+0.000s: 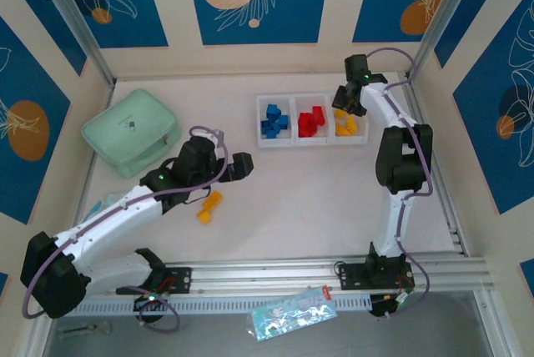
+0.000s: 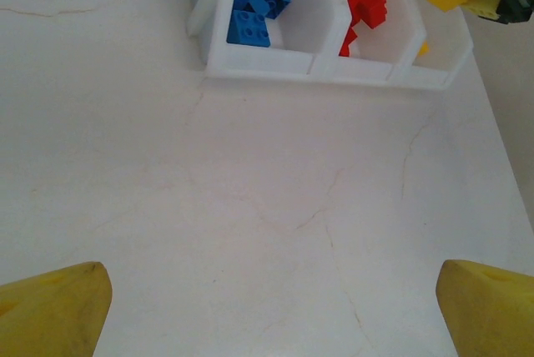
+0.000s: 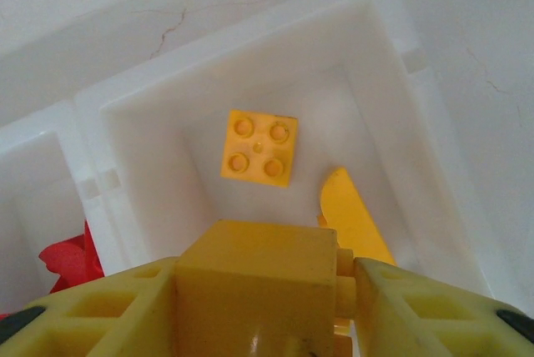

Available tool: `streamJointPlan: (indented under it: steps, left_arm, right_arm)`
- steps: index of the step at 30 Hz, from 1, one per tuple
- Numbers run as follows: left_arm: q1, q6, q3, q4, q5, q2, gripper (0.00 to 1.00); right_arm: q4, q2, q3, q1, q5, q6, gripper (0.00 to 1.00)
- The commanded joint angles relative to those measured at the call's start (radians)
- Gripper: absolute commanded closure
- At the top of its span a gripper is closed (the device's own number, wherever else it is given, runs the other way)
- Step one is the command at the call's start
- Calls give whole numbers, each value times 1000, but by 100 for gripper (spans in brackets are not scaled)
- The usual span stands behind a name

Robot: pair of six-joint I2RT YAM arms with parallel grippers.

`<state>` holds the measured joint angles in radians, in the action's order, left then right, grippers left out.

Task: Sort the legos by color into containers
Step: Place the lego in the container.

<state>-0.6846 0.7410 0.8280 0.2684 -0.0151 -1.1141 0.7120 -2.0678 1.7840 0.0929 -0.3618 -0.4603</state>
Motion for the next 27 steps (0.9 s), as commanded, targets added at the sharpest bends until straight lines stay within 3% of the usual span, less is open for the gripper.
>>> streamJointPlan:
  steps: [1,7,11,27]
  left_arm:
    - [23,-22,33,-12,18,9,1]
    - [56,-31,45,33,23,28,1]
    - [84,-29,52,75,23,48,1]
    - [145,-12,7,258,19,185,1]
  right_arm:
    - [31,13,15,-4,-9,0,45]
    - [40,65,-10,0,20,-10,40]
    - [49,125,-42,54,21,-7,37]
    - [58,288,-230,441,143,-46,31]
